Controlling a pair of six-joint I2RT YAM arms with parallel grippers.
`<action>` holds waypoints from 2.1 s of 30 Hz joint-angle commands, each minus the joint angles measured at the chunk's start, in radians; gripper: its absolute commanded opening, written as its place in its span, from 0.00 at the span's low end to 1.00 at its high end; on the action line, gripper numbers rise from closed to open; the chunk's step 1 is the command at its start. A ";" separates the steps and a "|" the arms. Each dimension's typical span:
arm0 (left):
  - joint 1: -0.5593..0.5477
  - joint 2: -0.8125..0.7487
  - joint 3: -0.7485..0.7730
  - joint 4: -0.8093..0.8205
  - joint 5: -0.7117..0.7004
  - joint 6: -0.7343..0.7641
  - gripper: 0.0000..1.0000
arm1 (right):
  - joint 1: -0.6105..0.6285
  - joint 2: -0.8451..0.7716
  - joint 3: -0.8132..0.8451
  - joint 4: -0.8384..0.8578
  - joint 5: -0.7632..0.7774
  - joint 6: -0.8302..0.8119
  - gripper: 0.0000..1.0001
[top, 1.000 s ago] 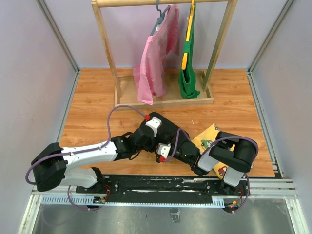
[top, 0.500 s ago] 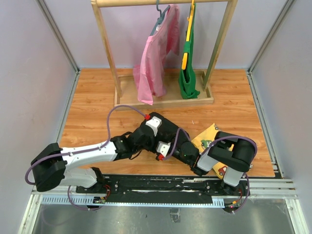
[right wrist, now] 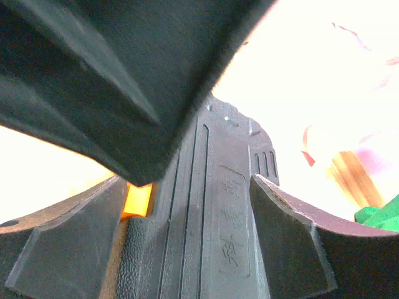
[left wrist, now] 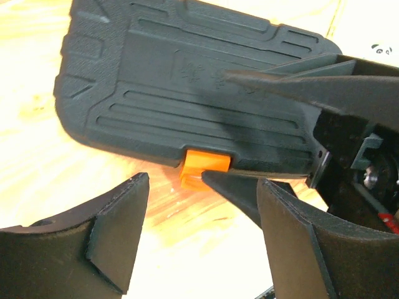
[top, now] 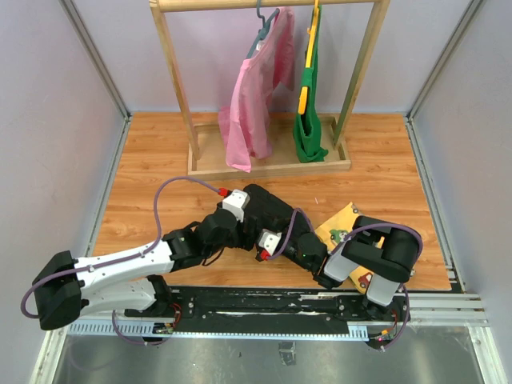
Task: Sort the tools into containers
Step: Close the storage box at the center of the board.
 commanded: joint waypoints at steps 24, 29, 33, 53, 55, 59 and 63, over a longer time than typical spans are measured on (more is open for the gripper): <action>0.128 -0.192 -0.198 -0.179 -0.190 -0.540 0.74 | -0.465 -0.599 0.374 -1.527 -0.183 0.892 0.87; 0.186 -0.085 -0.162 -0.147 -0.138 -0.495 0.74 | -0.568 -0.527 0.412 -1.543 -0.426 0.986 0.86; 0.195 -0.015 -0.140 -0.082 -0.113 -0.461 0.74 | -0.586 -0.474 0.429 -1.549 -0.524 1.010 0.87; 0.265 0.267 0.060 0.058 -0.149 -0.248 0.75 | -0.567 -0.502 0.341 -1.665 -0.666 0.969 0.80; 0.273 0.273 0.068 0.076 -0.141 -0.225 0.75 | -0.557 -0.525 0.334 -1.667 -0.679 0.969 0.80; 0.281 0.273 0.084 0.070 -0.139 -0.199 0.75 | -0.550 -0.532 0.358 -1.749 -0.662 0.939 0.80; 0.282 0.214 0.067 0.000 -0.172 -0.251 0.75 | -0.550 -0.598 0.378 -1.817 -0.494 0.931 0.81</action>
